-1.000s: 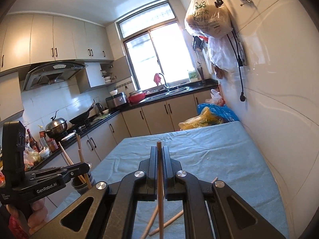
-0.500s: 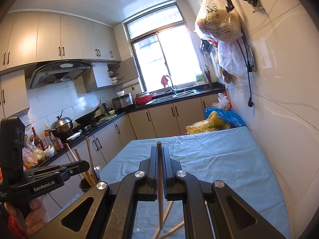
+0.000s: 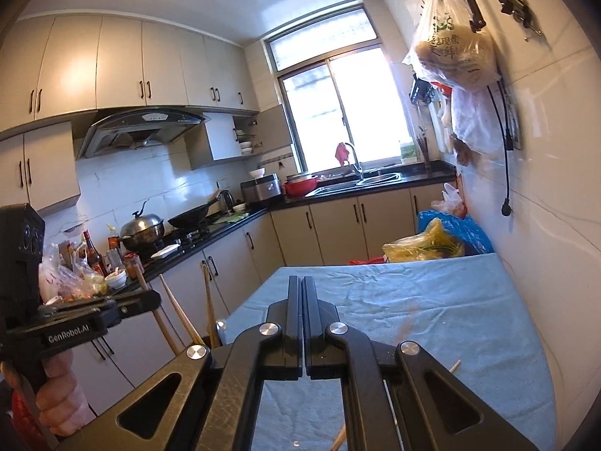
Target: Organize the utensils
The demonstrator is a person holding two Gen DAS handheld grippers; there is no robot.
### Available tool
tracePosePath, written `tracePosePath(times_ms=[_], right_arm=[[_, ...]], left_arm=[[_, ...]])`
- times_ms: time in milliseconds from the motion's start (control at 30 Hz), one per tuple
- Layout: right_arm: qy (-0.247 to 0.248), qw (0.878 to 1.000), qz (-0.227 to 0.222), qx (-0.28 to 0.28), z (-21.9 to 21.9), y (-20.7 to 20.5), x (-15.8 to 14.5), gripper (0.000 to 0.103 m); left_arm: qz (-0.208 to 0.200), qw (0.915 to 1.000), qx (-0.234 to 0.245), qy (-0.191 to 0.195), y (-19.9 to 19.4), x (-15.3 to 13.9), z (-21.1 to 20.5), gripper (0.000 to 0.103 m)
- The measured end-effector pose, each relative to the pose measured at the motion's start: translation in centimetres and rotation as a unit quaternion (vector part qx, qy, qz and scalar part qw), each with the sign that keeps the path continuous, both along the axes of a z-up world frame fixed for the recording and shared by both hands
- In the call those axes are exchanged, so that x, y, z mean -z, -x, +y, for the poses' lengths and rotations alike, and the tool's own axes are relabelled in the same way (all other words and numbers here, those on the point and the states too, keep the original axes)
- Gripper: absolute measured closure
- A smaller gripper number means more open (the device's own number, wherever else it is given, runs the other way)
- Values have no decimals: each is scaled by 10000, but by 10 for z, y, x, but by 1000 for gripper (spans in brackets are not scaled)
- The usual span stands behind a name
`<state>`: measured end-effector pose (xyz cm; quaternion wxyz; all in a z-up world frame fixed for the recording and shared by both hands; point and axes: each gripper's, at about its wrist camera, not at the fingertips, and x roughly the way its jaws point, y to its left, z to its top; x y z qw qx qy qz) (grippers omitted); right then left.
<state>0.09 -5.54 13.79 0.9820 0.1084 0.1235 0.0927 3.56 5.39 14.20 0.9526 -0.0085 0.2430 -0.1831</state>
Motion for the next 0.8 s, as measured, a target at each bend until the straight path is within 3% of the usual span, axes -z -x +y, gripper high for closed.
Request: tracePosePath(times_ms=[133,267,300,433,567,800], right_arm=[[-260,9993,254,75,-17,-8,8,102],[-530,9904,1241,309,-54,-42,27,95],[-683,9846,1557,399,-68,-56,37,90],[-954,9537,2771,682,-112,-117,90,90],[-980,9229,3597,957,-134,-163,137,90],[-865,8986,4106,1281,-146,-205,174,90]], left_arm=[[71,10000,-8,30,-2,4,5,97],[135,9999,58,54,-6,8,2,97],[143,9999,76,61,-6,9,2,97],[208,9996,165,72,-9,16,-5,97],[284,9993,241,24,-12,22,-14,97],[413,9984,386,-24,-17,33,-22,97]])
